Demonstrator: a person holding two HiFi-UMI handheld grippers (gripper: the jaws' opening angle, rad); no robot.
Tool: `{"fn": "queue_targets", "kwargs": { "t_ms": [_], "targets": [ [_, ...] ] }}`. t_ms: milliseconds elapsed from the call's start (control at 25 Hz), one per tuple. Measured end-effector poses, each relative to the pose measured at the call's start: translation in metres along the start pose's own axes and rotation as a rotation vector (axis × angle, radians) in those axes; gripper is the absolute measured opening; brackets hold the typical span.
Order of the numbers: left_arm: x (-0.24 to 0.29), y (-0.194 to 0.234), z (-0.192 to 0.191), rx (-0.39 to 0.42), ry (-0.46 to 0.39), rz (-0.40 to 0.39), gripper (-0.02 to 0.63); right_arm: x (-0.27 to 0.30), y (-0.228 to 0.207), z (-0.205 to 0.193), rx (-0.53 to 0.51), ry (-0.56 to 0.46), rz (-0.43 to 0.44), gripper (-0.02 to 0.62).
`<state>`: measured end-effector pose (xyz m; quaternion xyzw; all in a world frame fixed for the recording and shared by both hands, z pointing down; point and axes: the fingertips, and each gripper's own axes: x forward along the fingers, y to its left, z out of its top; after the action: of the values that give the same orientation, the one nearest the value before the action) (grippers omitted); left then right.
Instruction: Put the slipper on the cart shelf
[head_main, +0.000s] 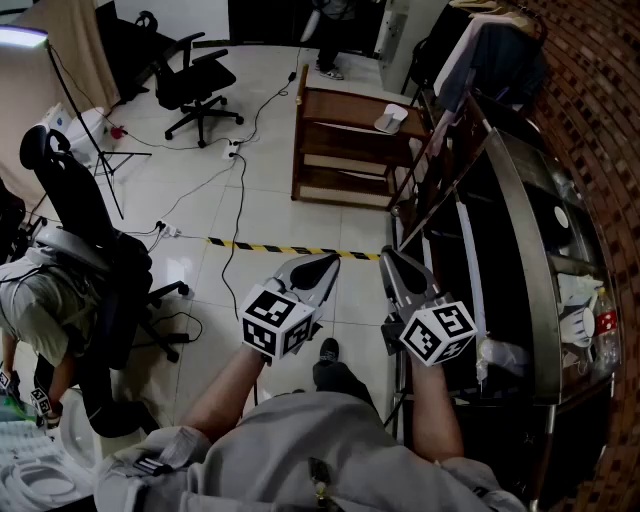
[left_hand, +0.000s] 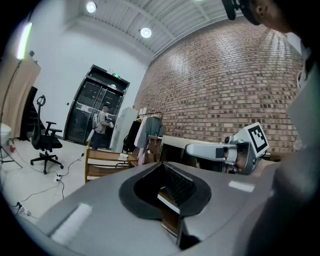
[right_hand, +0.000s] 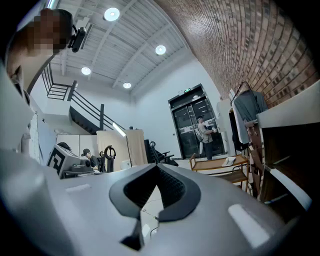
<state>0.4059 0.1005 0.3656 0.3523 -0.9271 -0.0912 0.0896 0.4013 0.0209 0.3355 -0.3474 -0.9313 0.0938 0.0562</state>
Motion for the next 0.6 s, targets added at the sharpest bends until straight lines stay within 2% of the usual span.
{"fn": "queue_targets", "kwargs": {
  "t_ms": [600],
  "targets": [
    [0.134, 0.068, 0.033, 0.005, 0.034, 0.032, 0.008, 0.09, -0.13, 0.033, 0.003, -0.027, 0.017, 0.0]
  ]
}}
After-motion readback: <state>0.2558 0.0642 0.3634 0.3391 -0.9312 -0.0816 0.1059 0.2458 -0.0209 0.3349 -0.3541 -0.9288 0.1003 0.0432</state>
